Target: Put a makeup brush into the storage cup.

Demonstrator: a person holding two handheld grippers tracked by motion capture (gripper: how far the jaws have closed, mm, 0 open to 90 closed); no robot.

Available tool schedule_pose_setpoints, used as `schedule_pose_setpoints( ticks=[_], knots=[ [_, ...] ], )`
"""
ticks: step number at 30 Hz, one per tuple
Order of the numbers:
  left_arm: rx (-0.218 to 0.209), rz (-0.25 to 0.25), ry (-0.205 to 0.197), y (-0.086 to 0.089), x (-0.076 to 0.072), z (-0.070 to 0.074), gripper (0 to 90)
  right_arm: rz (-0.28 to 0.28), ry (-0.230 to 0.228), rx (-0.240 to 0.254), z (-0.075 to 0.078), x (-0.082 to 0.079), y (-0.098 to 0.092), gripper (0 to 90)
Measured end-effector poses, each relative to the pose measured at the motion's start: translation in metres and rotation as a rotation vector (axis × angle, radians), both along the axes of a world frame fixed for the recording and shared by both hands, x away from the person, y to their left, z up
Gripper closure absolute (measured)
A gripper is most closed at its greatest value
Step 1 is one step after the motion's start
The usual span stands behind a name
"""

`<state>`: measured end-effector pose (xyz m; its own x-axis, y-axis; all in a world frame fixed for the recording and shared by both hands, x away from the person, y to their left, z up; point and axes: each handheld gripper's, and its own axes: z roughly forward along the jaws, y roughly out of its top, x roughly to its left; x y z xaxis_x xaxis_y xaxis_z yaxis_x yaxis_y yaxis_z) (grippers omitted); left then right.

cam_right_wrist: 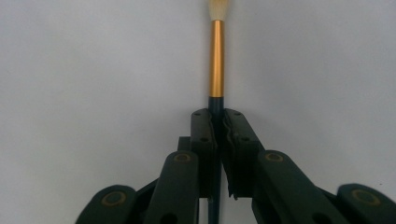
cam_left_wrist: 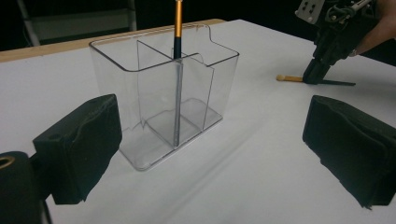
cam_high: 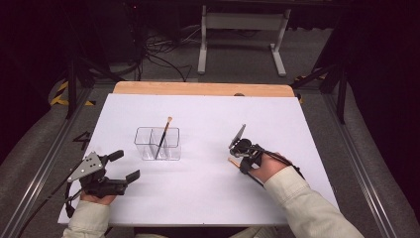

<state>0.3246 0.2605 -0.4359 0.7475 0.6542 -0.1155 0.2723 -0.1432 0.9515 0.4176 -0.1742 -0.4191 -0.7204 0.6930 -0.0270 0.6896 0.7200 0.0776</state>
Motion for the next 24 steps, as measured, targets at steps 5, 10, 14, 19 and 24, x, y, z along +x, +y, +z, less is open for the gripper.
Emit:
schedule_pose_setpoints(
  ticks=[5,10,14,19,24],
  knots=[
    [-0.013,-0.016,0.006,0.0,0.0,0.001,3.8,0.011,-0.009,-0.003,0.0,-0.001,0.001,83.4],
    [-0.028,-0.025,0.014,0.0,0.0,0.001,3.5,0.015,-0.013,-0.008,0.001,-0.002,0.001,83.6],
    [-0.031,-0.031,0.022,0.0,0.001,0.002,4.0,0.016,-0.017,0.004,0.004,-0.003,-0.001,83.6],
    [-0.058,-0.05,0.027,-0.001,0.002,0.002,4.9,-0.005,-0.038,0.042,0.014,-0.004,-0.005,83.7],
    [-0.087,-0.085,0.022,-0.006,0.002,0.005,6.0,0.001,-0.102,0.131,0.031,-0.007,-0.012,83.7]
  ],
)
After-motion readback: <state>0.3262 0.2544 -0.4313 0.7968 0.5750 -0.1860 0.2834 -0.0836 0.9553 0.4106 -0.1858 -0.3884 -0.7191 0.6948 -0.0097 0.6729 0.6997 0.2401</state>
